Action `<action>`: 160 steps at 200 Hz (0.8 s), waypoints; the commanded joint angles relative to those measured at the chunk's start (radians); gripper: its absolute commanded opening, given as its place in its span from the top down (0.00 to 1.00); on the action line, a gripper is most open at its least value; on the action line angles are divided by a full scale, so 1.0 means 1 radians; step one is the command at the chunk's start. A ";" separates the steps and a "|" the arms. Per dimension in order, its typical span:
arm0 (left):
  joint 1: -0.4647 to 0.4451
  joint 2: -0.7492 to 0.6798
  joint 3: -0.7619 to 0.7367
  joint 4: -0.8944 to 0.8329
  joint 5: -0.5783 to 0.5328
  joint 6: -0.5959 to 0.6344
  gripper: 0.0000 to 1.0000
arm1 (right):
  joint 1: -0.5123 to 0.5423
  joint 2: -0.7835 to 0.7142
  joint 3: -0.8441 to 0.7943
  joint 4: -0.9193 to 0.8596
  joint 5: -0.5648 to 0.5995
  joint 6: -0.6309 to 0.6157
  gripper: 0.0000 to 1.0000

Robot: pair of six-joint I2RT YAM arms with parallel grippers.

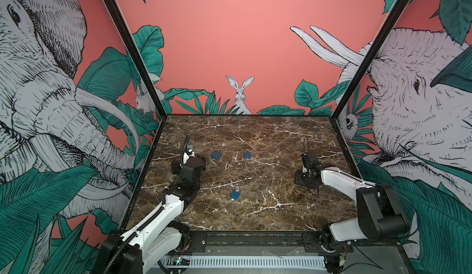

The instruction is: Lock with the key

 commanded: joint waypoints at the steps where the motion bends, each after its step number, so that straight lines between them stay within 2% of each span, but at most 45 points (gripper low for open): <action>1: 0.005 -0.029 0.001 -0.022 0.015 -0.030 0.01 | -0.001 0.022 0.026 0.027 -0.003 0.002 0.42; 67: 0.005 -0.048 0.007 -0.054 0.042 -0.054 0.01 | 0.004 0.067 0.051 0.036 0.003 -0.007 0.49; 116: 0.005 -0.061 0.010 -0.064 0.044 -0.055 0.01 | 0.011 0.087 0.058 0.015 -0.004 -0.015 0.65; 160: 0.005 -0.068 0.029 -0.123 0.035 -0.099 0.01 | 0.026 0.072 0.058 0.004 -0.033 -0.029 0.83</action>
